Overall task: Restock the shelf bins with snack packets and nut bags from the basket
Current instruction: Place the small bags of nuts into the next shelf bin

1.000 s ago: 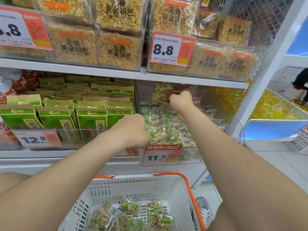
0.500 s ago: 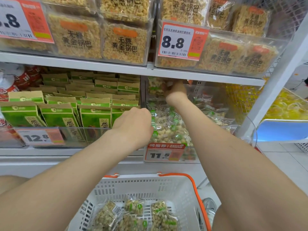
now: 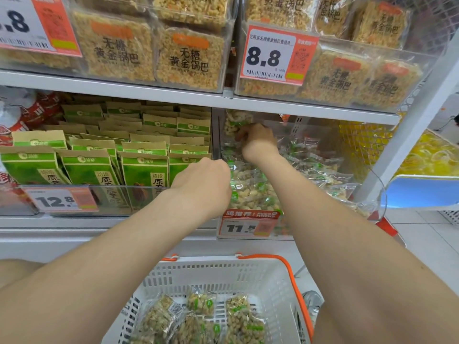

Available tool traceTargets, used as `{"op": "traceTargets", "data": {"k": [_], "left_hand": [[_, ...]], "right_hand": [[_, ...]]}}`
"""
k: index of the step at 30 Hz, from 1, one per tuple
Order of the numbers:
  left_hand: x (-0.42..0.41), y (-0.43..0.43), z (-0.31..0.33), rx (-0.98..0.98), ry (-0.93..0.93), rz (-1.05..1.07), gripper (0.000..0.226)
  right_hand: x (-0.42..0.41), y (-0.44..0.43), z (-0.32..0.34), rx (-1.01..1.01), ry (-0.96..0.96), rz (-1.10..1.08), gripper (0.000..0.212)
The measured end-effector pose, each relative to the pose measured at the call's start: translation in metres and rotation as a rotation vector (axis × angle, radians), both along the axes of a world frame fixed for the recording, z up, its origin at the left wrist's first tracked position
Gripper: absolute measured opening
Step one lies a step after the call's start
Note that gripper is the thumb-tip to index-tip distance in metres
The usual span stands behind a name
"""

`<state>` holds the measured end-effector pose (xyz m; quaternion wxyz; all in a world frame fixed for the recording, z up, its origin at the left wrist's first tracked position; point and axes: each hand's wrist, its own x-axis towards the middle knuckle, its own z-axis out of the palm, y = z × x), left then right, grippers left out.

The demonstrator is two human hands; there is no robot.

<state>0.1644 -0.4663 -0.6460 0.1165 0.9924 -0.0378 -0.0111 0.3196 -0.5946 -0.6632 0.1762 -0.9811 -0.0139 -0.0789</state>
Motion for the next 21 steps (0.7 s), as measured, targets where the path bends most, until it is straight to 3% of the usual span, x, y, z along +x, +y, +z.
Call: {"op": "traceTargets", "data": {"k": [5, 9, 11, 17, 21], "left_hand": [[-0.002, 0.001, 0.002, -0.001, 0.004, -0.009, 0.036], [-0.011, 0.005, 0.01, 0.032, 0.003, -0.046, 0.044], [-0.019, 0.007, 0.014, 0.029, -0.001, -0.069, 0.047], [-0.046, 0.012, 0.018, 0.008, 0.103, -0.135, 0.064], [-0.059, 0.015, 0.013, 0.039, 0.1, -0.137, 0.048]], "right_hand": [[-0.006, -0.003, -0.002, -0.014, -0.009, 0.04, 0.025], [-0.028, -0.007, 0.0, -0.064, -0.048, 0.083, 0.034], [-0.048, -0.008, 0.002, -0.056, -0.083, 0.142, 0.027], [-0.134, -0.013, 0.014, 0.028, -0.386, 0.408, 0.03], [-0.192, -0.01, 0.019, -0.013, -0.406, 0.548, 0.035]]}}
